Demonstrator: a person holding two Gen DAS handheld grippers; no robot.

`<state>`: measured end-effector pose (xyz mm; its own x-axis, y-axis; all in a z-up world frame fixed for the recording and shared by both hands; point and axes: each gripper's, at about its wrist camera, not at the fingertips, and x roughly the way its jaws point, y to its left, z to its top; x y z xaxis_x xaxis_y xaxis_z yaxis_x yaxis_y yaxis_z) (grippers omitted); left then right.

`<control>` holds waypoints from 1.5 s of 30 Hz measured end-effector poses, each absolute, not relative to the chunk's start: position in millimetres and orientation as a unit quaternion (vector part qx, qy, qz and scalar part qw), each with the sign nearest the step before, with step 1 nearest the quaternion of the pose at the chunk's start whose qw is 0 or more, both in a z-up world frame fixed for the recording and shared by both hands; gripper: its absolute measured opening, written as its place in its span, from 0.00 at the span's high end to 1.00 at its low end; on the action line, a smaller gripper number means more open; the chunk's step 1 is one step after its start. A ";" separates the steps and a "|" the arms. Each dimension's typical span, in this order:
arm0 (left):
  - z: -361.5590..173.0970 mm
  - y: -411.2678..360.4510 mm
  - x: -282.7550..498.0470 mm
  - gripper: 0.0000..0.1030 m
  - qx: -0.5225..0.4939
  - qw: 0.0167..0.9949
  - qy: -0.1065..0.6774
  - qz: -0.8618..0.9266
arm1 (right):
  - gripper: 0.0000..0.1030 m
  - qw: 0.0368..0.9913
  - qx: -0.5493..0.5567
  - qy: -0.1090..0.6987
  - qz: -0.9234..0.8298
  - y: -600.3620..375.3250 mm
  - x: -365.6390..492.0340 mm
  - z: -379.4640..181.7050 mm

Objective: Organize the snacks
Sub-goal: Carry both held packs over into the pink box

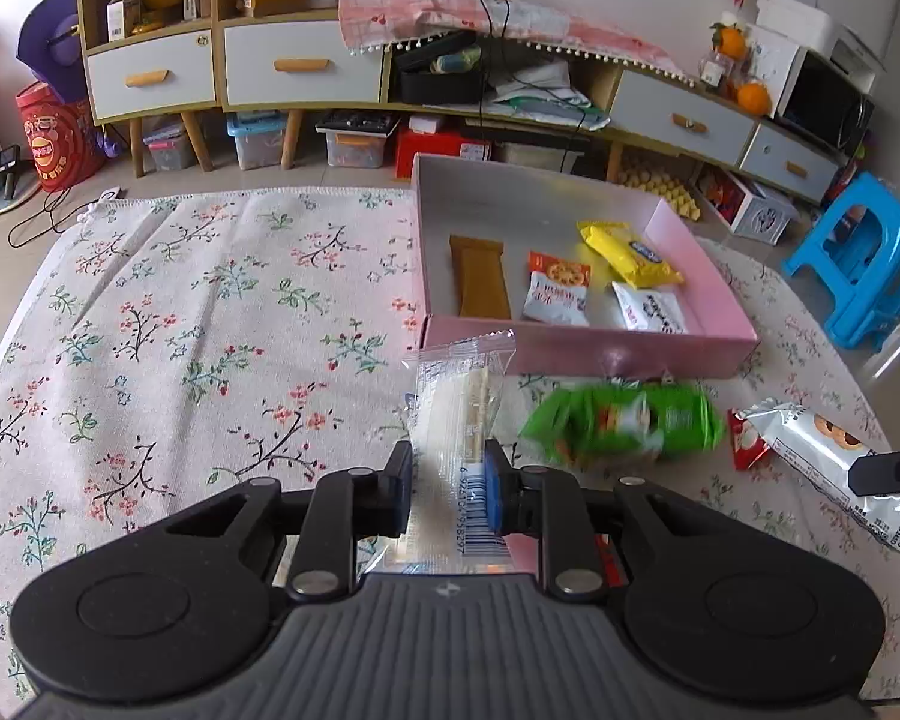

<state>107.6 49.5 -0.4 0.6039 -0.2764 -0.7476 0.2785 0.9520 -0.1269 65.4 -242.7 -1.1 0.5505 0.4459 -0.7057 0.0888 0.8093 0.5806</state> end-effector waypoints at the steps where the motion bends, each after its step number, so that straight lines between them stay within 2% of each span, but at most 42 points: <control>1: 0.8 48.9 107.8 0.80 -0.001 0.896 0.416 -0.154 | 0.71 0.833 0.291 0.459 0.108 -243.7 64.4 0.2; 13: 11.2 25.4 114.7 0.80 -0.020 0.902 0.402 -0.153 | 0.71 0.849 0.297 0.429 0.088 -242.1 85.6 9.8; 26: 11.0 -9.8 172.3 0.80 -0.014 0.900 0.405 -0.163 | 0.71 0.876 0.245 0.408 0.076 -221.1 163.4 17.4; 45: -13.7 -49.6 233.0 0.80 0.060 0.895 0.407 -0.170 | 0.70 0.881 0.237 0.401 0.076 -219.0 259.2 -21.5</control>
